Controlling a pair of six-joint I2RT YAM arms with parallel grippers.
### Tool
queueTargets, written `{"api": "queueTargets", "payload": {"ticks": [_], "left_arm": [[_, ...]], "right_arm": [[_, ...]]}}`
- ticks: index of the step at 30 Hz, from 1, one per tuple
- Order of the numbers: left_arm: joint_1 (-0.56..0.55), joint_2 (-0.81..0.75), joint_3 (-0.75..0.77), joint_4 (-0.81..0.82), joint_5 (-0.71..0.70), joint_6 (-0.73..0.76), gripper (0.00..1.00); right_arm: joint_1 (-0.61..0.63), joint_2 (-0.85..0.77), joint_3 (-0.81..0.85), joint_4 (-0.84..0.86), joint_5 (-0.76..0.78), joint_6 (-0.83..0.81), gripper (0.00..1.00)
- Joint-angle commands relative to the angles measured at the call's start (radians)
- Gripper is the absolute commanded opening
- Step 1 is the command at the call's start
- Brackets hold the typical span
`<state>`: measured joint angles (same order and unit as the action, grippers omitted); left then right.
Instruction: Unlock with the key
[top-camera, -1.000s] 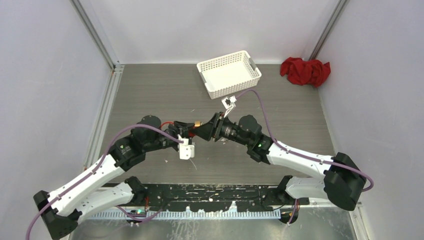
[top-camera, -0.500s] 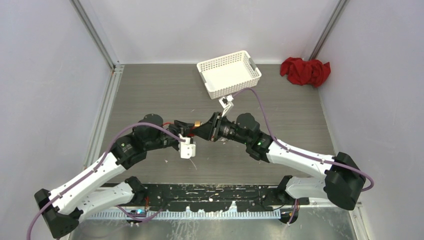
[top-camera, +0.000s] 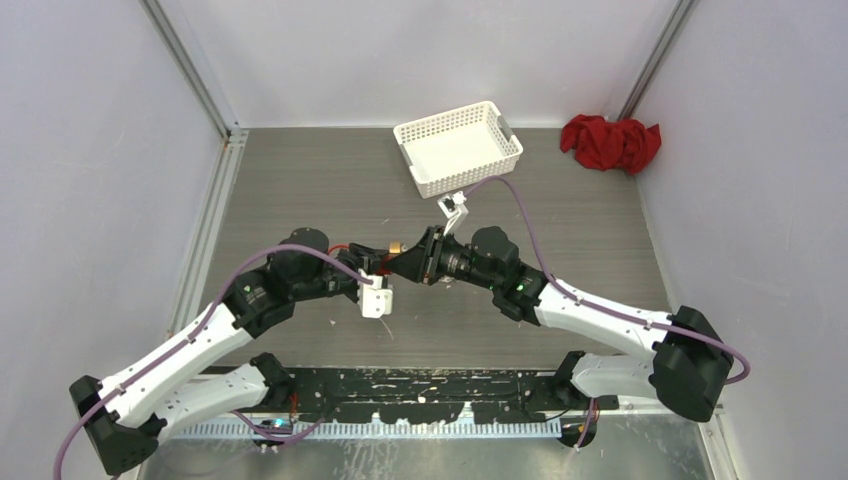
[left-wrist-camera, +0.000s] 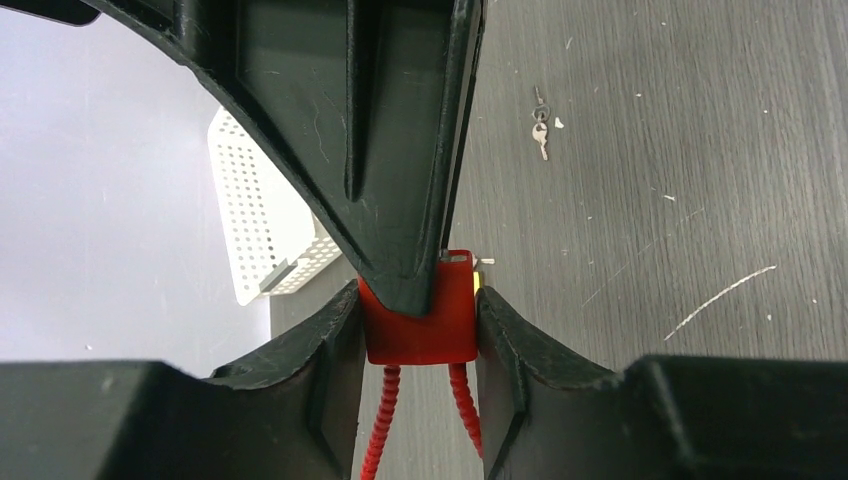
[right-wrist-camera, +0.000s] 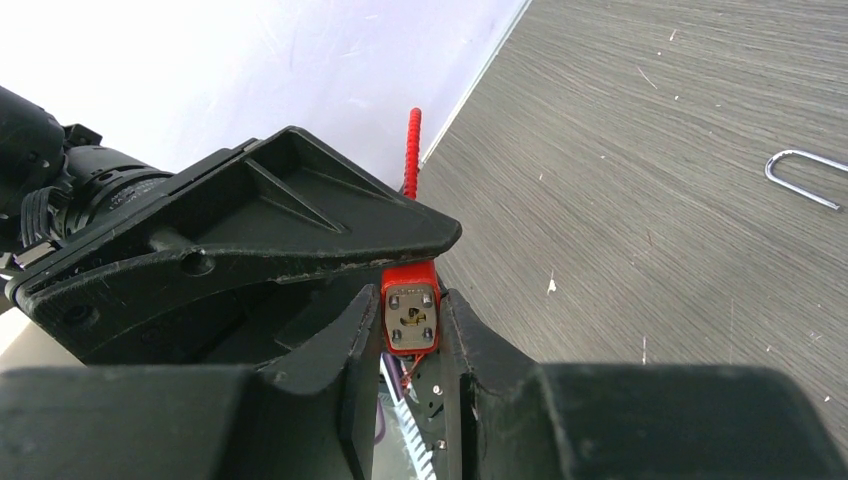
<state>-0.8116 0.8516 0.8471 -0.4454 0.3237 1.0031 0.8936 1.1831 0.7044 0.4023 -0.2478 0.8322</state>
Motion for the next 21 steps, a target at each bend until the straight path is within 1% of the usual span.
{"api": "queueTargets", "payload": {"ticks": [1,6,7,8,9,10,13,16,18,21], "left_arm": [[-0.003,-0.001,0.023,0.050,-0.007,0.003,0.01],[-0.002,-0.011,0.024,-0.023,-0.026,-0.007,0.00],[-0.001,-0.014,0.022,-0.038,-0.033,-0.012,0.00],[-0.002,-0.019,0.020,-0.055,-0.039,-0.011,0.00],[-0.002,-0.023,0.016,-0.069,-0.049,-0.008,0.00],[-0.002,-0.026,0.011,-0.083,-0.062,-0.005,0.00],[-0.001,-0.026,-0.002,-0.132,-0.090,-0.003,0.00],[-0.001,-0.029,-0.013,-0.169,-0.100,-0.002,0.00],[0.000,-0.030,-0.013,-0.191,-0.108,0.002,0.00],[-0.001,-0.020,0.008,-0.232,-0.118,-0.026,0.00]], "right_arm": [[-0.009,-0.029,0.034,0.001,0.002,-0.020,0.18],[-0.070,-0.102,0.056,-0.214,0.002,-0.020,0.18],[-0.090,-0.124,0.055,-0.257,0.072,-0.028,0.48],[-0.108,-0.142,0.063,-0.320,0.159,-0.126,0.65],[-0.124,-0.157,0.070,-0.382,0.200,-0.161,0.70],[-0.142,-0.173,0.069,-0.421,0.219,-0.176,0.72],[-0.185,-0.209,0.067,-0.519,0.263,-0.208,0.75],[-0.200,-0.206,0.074,-0.600,0.338,-0.233,0.75],[-0.201,-0.166,0.085,-0.638,0.374,-0.250,0.73],[-0.201,-0.080,0.110,-0.686,0.409,-0.281,0.65]]}}
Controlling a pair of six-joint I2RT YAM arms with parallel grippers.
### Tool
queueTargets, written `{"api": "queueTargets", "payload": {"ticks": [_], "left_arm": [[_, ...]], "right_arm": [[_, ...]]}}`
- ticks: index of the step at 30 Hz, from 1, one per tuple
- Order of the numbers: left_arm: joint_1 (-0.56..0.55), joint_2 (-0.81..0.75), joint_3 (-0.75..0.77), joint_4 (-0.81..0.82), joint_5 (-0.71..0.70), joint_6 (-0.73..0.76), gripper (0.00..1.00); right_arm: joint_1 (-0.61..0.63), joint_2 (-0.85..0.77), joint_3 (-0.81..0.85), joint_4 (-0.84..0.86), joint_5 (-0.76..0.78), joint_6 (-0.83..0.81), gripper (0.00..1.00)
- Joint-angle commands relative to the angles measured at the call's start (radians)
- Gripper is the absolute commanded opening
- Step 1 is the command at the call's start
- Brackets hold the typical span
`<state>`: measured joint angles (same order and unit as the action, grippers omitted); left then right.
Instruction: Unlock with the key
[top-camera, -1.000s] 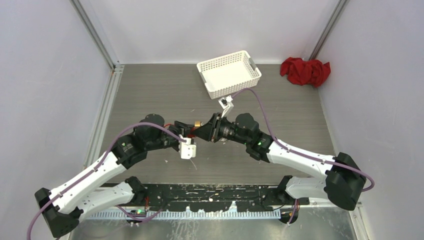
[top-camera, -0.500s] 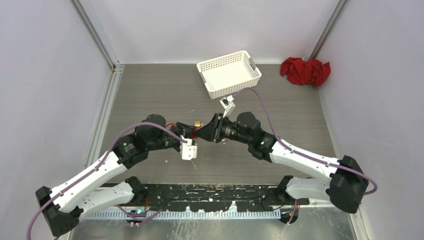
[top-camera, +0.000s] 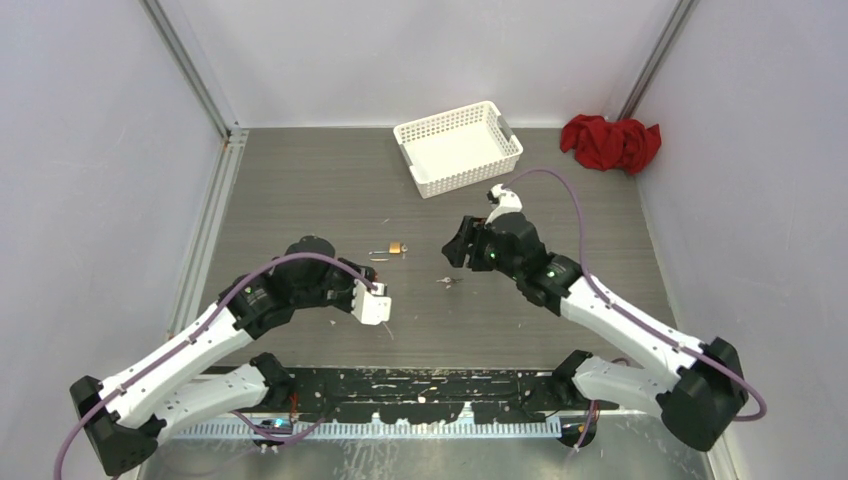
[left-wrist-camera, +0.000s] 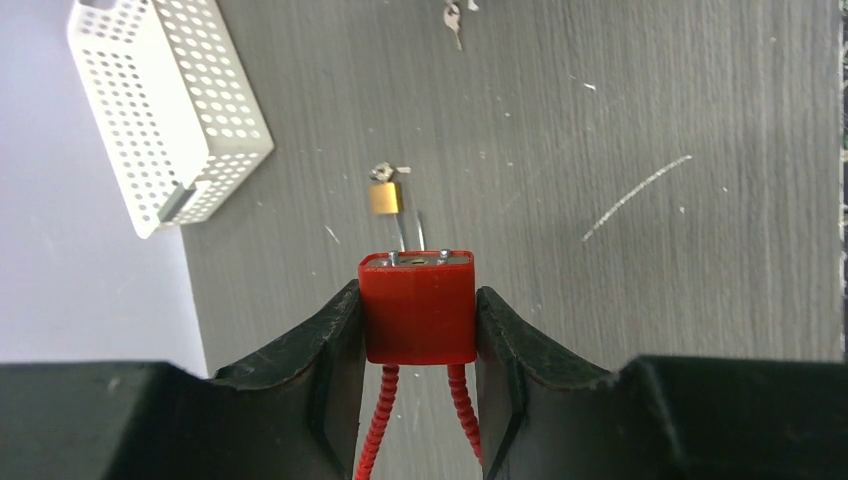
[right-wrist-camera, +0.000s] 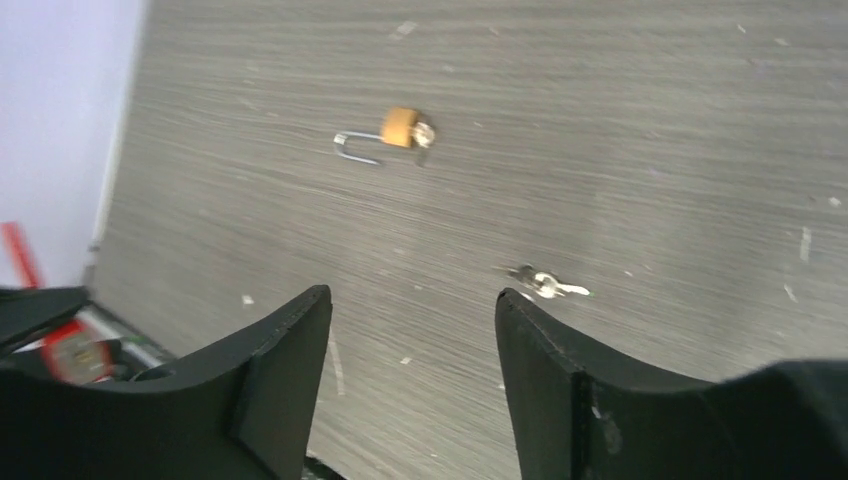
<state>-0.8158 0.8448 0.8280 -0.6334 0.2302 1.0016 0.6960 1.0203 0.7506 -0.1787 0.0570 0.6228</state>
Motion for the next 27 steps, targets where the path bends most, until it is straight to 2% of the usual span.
{"api": "queueTargets", "payload": {"ticks": [1,5,10,15,21,27], "left_arm": [[0.004,-0.011,0.035,-0.055,-0.026,-0.031,0.00],[0.004,0.009,0.057,-0.099,-0.044,-0.047,0.00],[0.016,0.013,0.069,-0.154,-0.028,-0.097,0.00],[0.020,-0.001,0.062,-0.208,-0.038,-0.106,0.00],[0.023,-0.022,-0.013,-0.149,-0.053,-0.108,0.00],[0.024,-0.004,0.001,-0.131,-0.044,-0.122,0.00]], "right_arm": [[-0.003,0.110,0.072,-0.118,0.120,-0.085,0.63],[-0.004,0.218,0.091,-0.117,0.142,-0.141,0.53],[-0.002,0.362,0.135,-0.134,0.152,-0.200,0.47],[0.007,0.436,0.148,-0.113,0.152,-0.224,0.45],[0.056,0.500,0.190,-0.110,0.152,-0.261,0.42],[0.085,0.554,0.233,-0.128,0.152,-0.304,0.39]]}}
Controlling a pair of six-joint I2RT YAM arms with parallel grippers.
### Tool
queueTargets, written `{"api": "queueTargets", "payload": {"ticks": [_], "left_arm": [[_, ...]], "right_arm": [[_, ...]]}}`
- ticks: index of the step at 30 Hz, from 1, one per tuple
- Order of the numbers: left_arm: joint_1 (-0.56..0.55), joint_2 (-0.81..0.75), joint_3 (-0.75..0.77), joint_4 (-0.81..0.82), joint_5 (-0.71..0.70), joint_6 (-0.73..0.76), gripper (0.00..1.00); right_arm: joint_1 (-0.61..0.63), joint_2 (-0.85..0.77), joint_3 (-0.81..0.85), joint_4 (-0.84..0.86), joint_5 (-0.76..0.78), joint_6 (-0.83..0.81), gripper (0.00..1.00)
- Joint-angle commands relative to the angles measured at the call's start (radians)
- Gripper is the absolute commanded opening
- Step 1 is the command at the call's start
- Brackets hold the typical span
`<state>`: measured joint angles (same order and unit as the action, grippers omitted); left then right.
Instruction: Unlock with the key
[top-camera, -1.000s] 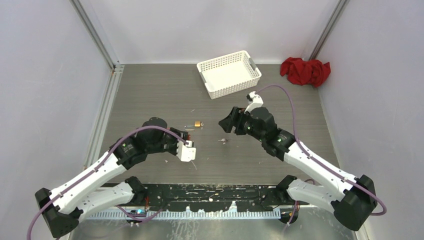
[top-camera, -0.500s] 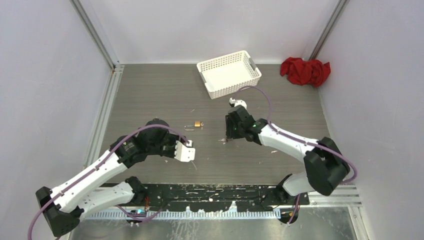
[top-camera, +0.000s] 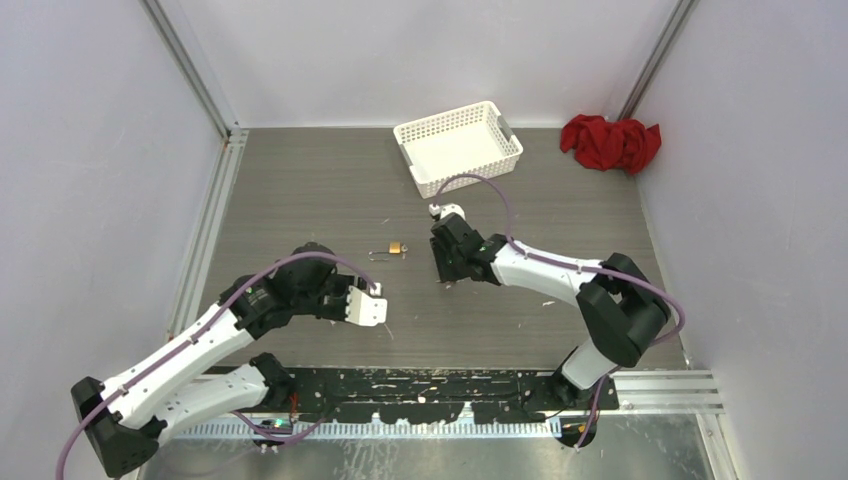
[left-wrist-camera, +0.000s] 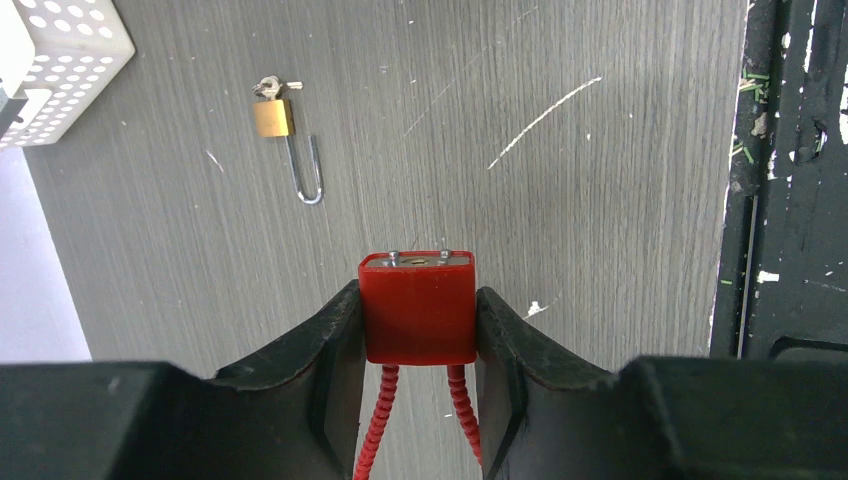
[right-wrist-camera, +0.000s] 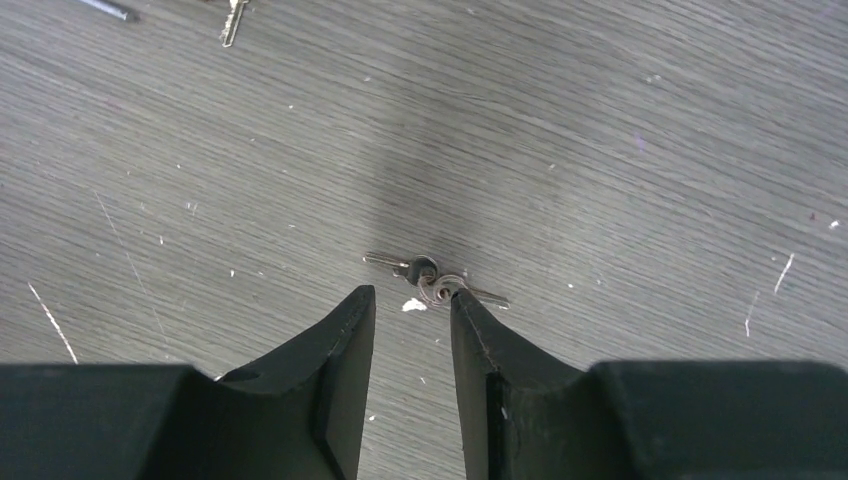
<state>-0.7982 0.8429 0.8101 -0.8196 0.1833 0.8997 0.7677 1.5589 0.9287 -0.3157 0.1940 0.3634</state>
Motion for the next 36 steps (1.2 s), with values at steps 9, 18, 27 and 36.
{"api": "queueTargets", "payload": {"ticks": [9,18,27,36], "left_arm": [[0.006,-0.004,0.041,0.057,0.028,-0.020,0.00],[0.004,-0.003,0.052,0.057,0.028,-0.017,0.00],[0.005,-0.005,0.048,0.055,0.029,-0.008,0.00],[0.005,0.002,0.056,0.050,0.031,0.001,0.00]], "right_arm": [[0.009,0.059,0.039,-0.004,0.016,-0.078,0.36],[-0.011,0.069,-0.010,0.039,-0.011,-0.076,0.28],[-0.025,0.079,-0.025,0.056,-0.041,-0.077,0.25],[-0.025,0.090,0.002,0.047,-0.079,-0.076,0.14]]}}
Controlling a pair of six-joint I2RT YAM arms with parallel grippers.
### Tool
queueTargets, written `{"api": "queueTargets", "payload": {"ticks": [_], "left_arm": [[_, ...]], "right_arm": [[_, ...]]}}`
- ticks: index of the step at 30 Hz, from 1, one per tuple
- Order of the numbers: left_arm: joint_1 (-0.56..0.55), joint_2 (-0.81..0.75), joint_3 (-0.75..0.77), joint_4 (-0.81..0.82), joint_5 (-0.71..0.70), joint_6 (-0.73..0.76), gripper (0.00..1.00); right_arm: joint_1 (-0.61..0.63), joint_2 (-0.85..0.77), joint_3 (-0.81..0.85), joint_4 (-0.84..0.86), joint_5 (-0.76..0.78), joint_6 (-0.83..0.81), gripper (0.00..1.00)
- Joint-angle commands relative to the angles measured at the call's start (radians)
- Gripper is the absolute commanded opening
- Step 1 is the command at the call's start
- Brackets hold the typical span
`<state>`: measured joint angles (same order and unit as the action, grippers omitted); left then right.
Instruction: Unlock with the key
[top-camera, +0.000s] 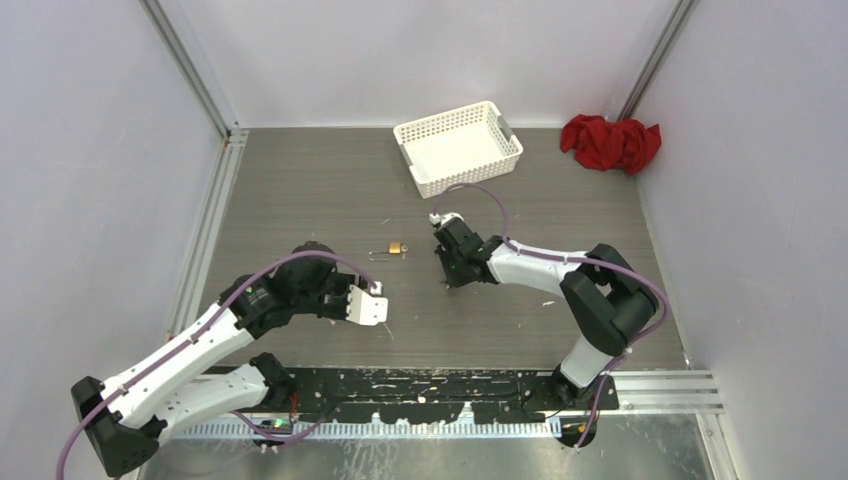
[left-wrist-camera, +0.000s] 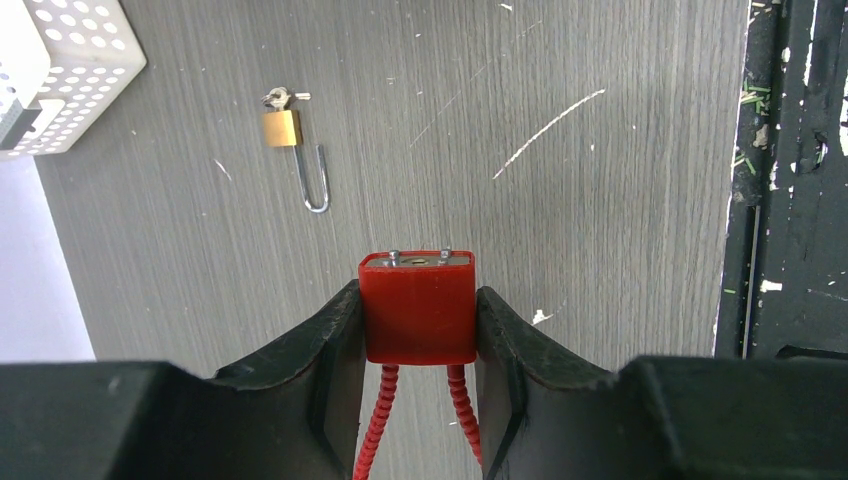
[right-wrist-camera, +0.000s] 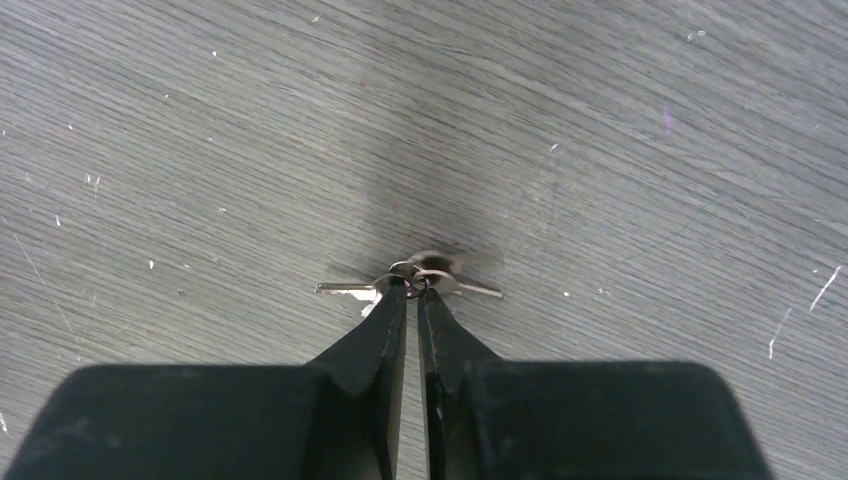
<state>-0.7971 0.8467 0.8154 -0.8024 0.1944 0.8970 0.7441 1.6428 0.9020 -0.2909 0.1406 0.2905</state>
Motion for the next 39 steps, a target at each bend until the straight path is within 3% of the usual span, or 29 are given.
{"api": "queueTargets", "payload": {"ticks": [1,3,12,20,25,26,28,30,34,39], "left_arm": [[0.004,-0.004,0.049,0.033,0.021,0.005,0.00],[0.005,-0.005,0.047,0.032,0.021,0.008,0.00],[0.003,-0.009,-0.037,0.080,0.043,-0.003,0.00],[0.003,0.027,-0.222,0.327,0.024,0.010,0.00],[0.003,0.170,-0.253,0.463,0.028,0.031,0.00],[0.003,0.206,-0.248,0.477,0.022,0.027,0.00],[0.003,0.262,-0.249,0.509,0.018,0.029,0.00],[0.001,0.275,-0.263,0.538,0.023,0.045,0.00],[0.002,0.294,-0.264,0.556,0.031,0.040,0.00],[0.001,0.294,-0.279,0.582,0.034,0.032,0.00]], "right_arm": [[-0.003,0.005,0.030,0.021,-0.029,0.000,0.08],[-0.002,-0.002,0.030,0.021,-0.039,0.011,0.01],[-0.010,-0.089,-0.010,0.067,-0.137,0.081,0.01],[-0.036,-0.182,-0.063,0.110,-0.224,0.160,0.01],[-0.044,-0.214,-0.089,0.102,-0.174,0.184,0.01],[-0.048,-0.211,-0.084,0.087,-0.138,0.197,0.09],[-0.050,-0.193,-0.055,0.056,-0.087,0.218,0.35],[-0.047,-0.180,-0.046,0.046,-0.056,0.255,0.44],[-0.023,-0.177,-0.057,0.080,0.008,0.326,0.46],[-0.002,-0.112,-0.040,0.095,0.050,0.350,0.39]]}}
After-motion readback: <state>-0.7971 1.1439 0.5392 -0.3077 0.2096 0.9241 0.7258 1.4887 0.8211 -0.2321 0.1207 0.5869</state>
